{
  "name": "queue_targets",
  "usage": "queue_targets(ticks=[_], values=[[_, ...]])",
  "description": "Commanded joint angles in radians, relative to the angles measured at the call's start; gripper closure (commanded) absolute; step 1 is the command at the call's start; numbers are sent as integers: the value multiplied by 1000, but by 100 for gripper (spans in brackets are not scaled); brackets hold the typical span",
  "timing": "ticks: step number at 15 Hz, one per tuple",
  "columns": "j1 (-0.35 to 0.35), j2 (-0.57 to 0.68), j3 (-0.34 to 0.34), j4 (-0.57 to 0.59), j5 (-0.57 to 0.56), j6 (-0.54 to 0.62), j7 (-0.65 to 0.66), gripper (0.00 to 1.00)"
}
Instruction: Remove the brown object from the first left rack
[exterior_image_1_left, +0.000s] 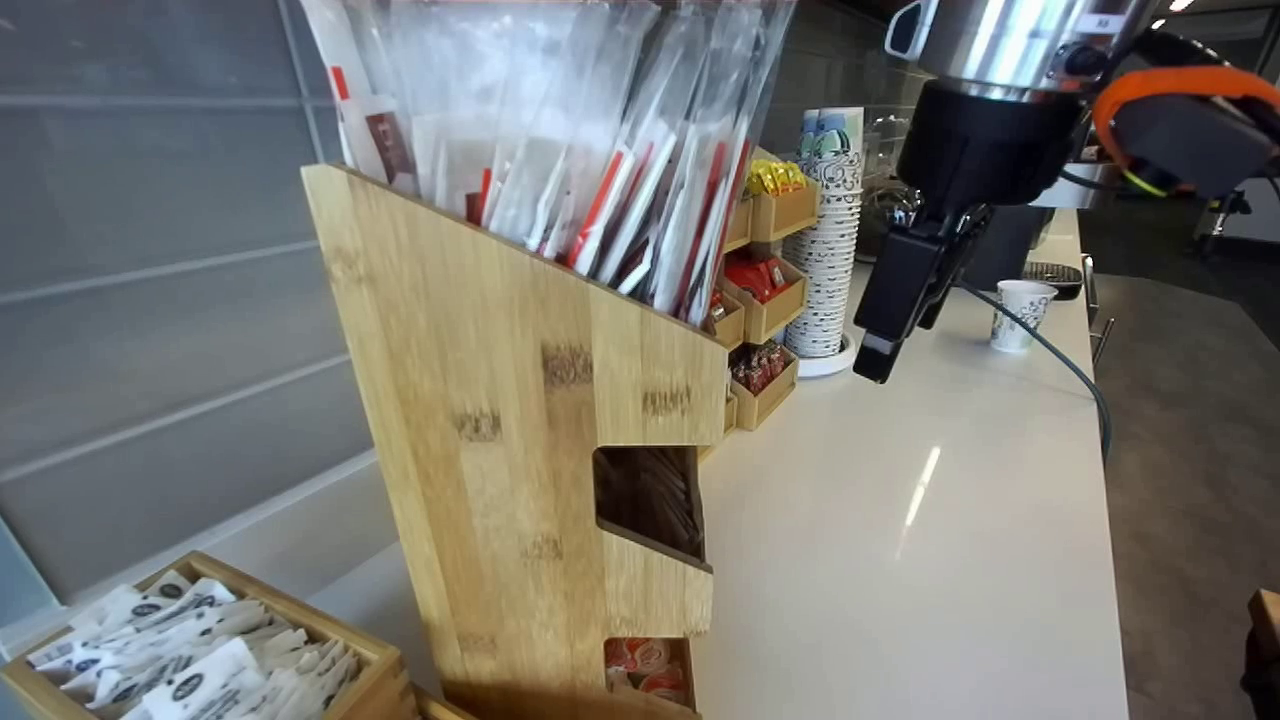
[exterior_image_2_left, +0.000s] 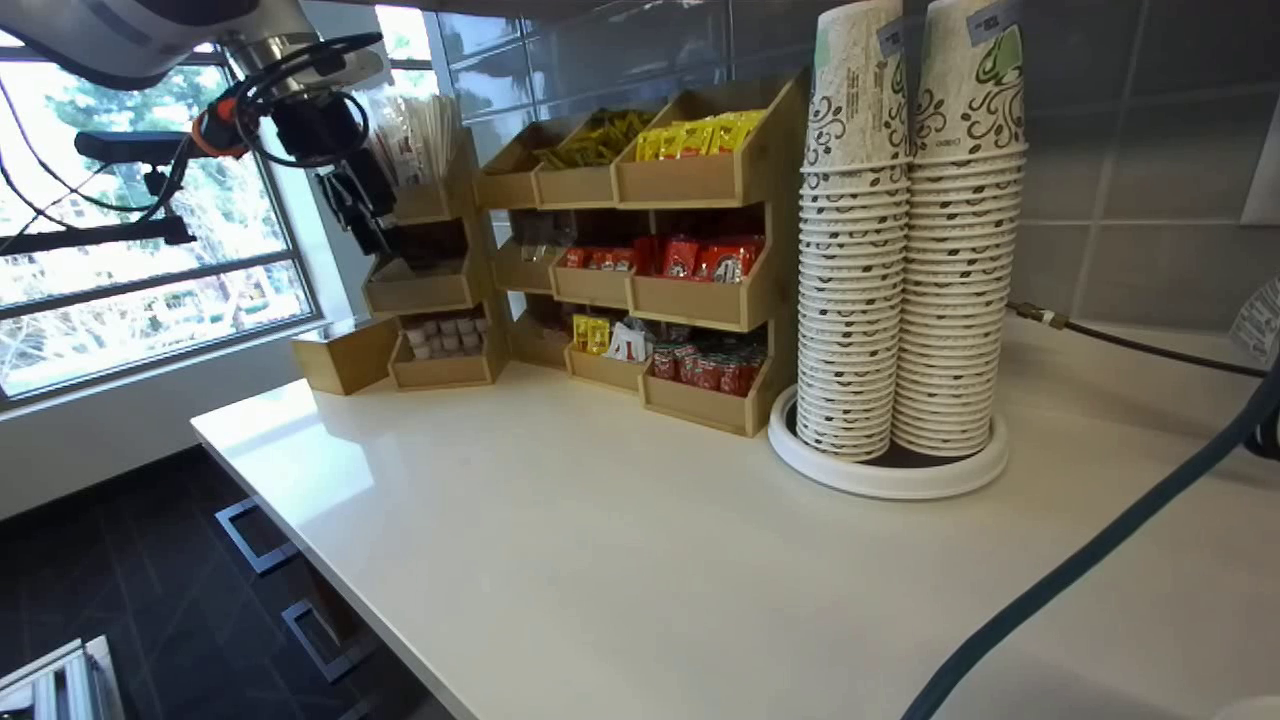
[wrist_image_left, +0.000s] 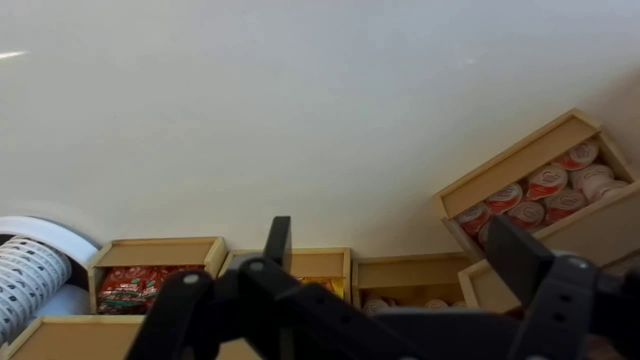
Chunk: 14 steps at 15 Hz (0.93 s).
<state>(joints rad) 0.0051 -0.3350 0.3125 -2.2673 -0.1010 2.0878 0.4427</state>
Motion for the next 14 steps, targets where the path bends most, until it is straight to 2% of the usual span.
queue_targets(ticks=[1,5,8,11,14], values=[[41,-7,-54,-22,55,49,0,0],[73,-14,-115,-50,233,140,-21,0],[95,-1,-146,-76,368,167,-45,0],[114,15,-161,-106,478,189,-65,0],[133,37,-165,-131,596,264,-82,0]])
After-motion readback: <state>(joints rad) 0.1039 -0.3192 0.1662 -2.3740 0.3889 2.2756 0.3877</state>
